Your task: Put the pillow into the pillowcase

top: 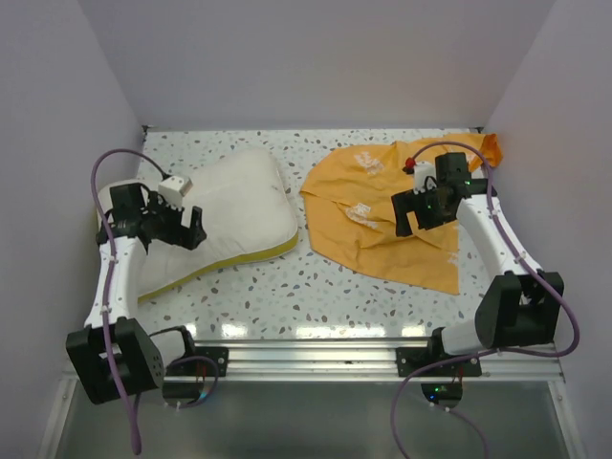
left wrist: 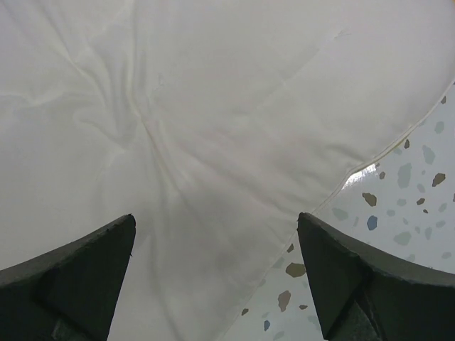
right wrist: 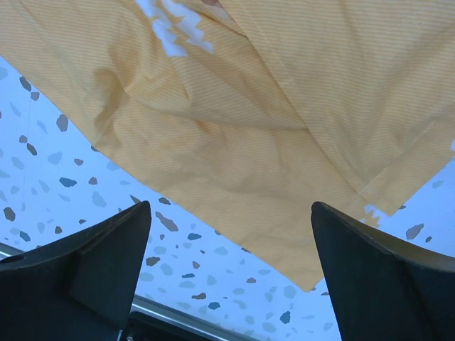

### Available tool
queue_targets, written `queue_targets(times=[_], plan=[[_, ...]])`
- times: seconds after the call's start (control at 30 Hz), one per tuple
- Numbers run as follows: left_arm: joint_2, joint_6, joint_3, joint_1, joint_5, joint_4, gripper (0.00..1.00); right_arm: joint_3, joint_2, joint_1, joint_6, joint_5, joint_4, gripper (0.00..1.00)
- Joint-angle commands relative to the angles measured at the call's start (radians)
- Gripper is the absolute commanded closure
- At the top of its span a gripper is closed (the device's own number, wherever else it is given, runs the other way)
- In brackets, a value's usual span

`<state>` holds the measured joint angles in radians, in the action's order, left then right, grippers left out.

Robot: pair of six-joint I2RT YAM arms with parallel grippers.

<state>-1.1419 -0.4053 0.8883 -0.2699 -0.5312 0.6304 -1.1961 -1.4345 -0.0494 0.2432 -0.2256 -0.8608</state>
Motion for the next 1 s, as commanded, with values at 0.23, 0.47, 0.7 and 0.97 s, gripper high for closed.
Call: queue_targets(times=[0.23, 0.47, 0.7, 0.97], plan=[[-0.33, -0.291, 0.417, 0.021, -0.029, 0.162, 0.0, -0.056, -0.027, 0.002, 0.034, -0.024, -0.014, 0.01], [-0.631, -0.483, 0.647, 0.156, 0.074, 0.241, 0.0, -0.094, -0.069, 0.002, 0.048, 0.003, -0.04, 0.01], [-0.76, -0.572, 0.594, 0.262, 0.082, 0.122, 0.0, -0.138, -0.112, 0.002, 0.044, 0.003, -0.058, 0.02], [-0.9, -0.681, 0.441, 0.262, 0.108, 0.046, 0.2, -0.161, -0.161, -0.021, 0.038, 0.0, -0.04, 0.01]])
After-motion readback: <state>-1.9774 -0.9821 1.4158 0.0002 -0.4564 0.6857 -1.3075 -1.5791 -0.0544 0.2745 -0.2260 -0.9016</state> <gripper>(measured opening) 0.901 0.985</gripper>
